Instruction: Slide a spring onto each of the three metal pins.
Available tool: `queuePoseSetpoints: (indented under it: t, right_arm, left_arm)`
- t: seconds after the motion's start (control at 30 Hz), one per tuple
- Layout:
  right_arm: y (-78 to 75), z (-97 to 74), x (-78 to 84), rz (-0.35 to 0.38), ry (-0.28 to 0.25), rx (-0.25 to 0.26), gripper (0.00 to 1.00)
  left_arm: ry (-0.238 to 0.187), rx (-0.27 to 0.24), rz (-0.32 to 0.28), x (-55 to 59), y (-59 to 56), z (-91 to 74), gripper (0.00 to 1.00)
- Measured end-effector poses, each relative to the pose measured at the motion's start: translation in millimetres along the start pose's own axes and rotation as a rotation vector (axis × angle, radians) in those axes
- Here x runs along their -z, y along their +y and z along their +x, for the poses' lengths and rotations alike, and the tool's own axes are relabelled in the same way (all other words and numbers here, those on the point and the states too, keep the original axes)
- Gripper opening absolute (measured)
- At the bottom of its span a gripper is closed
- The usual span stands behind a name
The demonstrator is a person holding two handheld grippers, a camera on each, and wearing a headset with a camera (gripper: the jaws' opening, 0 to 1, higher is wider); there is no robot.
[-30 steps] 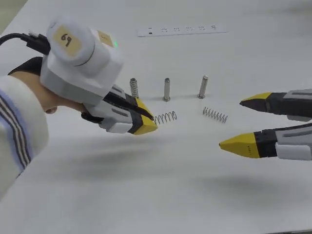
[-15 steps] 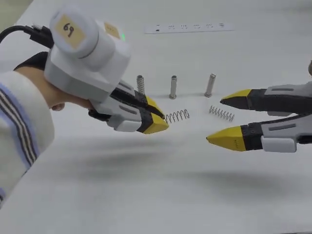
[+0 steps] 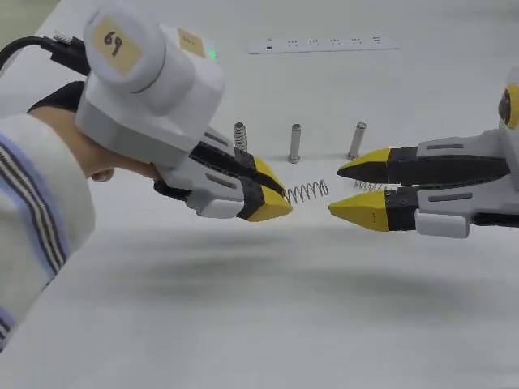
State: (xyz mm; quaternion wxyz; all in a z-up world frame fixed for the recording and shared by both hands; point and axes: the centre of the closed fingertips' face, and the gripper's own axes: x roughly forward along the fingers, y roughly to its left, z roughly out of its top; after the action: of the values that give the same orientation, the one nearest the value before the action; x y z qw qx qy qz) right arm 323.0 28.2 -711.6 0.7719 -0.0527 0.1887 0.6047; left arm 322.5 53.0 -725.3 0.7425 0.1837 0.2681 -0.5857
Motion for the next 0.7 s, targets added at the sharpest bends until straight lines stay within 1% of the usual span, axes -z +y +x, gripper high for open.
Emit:
queuePoseSetpoints:
  t: [0.2,0.3,0.4,0.5,0.6,0.7]
  right_arm:
    - [2.9,5.5,3.7,0.001,0.014,-0.020,0.17]
    - [2.6,6.9,4.4,0.004,0.016,-0.025,0.17]
    - [6.0,8.3,5.2,0.004,0.019,-0.042,0.14]
    - [8.6,10.0,7.7,-0.001,0.030,-0.055,0.12]
    - [12.5,12.1,12.5,-0.010,0.051,-0.070,0.12]
    - [14.9,13.6,14.1,-0.011,0.057,-0.082,0.11]
  left_arm:
    - [-0.010,0.014,0.008,-1.3,-4.6,0.5,0.02]
    - [-0.011,0.030,0.016,-1.7,-8.5,0.4,0.02]
    - [-0.008,0.051,0.020,-0.1,-12.5,0.8,0.02]
    - [0.000,0.056,0.023,3.5,-14.2,1.9,0.02]
    - [-0.011,0.063,0.019,3.2,-16.5,1.8,0.02]
    - [-0.011,0.064,0.018,3.5,-17.2,1.3,0.02]
